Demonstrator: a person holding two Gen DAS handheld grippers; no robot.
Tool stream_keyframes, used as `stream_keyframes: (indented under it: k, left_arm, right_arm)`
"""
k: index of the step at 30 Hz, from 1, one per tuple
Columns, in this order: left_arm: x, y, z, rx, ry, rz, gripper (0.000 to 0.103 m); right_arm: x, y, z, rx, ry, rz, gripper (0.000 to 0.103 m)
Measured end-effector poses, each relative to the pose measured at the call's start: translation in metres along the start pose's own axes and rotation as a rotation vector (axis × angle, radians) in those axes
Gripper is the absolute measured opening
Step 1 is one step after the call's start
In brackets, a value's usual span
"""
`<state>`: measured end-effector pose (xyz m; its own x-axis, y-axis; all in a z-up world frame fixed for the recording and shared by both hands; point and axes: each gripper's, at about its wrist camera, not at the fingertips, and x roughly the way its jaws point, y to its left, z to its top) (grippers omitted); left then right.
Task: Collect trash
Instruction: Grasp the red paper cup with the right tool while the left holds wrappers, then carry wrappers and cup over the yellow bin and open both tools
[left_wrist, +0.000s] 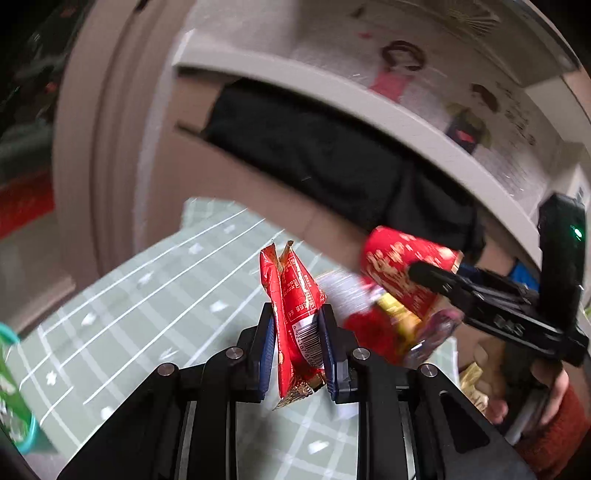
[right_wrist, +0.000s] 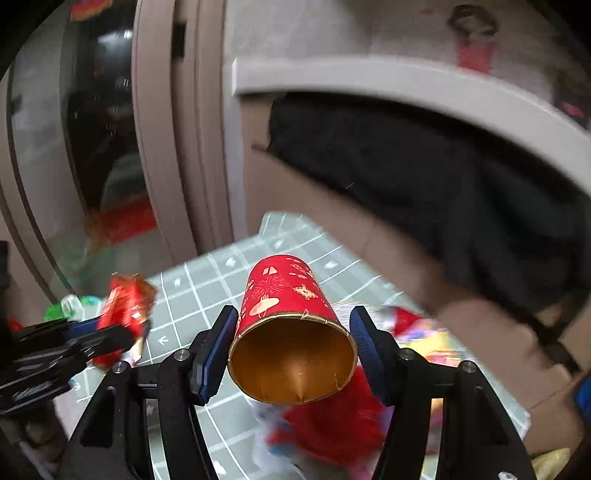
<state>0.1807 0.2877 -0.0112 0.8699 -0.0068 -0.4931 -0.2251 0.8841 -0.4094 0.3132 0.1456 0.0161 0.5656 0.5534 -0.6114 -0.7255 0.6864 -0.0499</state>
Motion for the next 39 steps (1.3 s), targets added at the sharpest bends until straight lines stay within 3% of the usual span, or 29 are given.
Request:
stream_keyframes:
  k: [5,9,19,25,29,31,39]
  left_arm:
    - [0.007,-0.089,0.005,0.123,-0.021,-0.009,0.024]
    - [0.026,-0.152,-0.003,0.179,0.009,-0.027,0.024]
    - [0.034,-0.296,-0.046,0.386,0.022,-0.106,0.024]
    - [0.036,-0.36,-0.083,0.437,0.053,-0.212,0.024]
    - [0.053,-0.392,-0.11,0.455,0.08,-0.312,0.024]
    - [0.067,-0.405,-0.122,0.466,0.135,-0.343,0.024]
    - [0.125,-0.44,-0.153,0.51,0.27,-0.425,0.024]
  right_arm:
    - [-0.075,-0.074,-0.021,0.133,-0.07,-0.007,0.06]
    - [-0.127,-0.125,-0.051,0.207,-0.129,-0.012,0.06]
    - [-0.215,-0.204,-0.138,0.355,-0.181,-0.183,0.06]
    - [-0.27,-0.242,-0.189,0.439,-0.211,-0.308,0.06]
    - [-0.304,-0.254,-0.214,0.421,-0.217,-0.47,0.062]
    - [-0.313,-0.264,-0.229,0.441,-0.208,-0.529,0.062]
    - [-0.297,-0.319,-0.272,0.625,-0.145,-0.5,0.062]
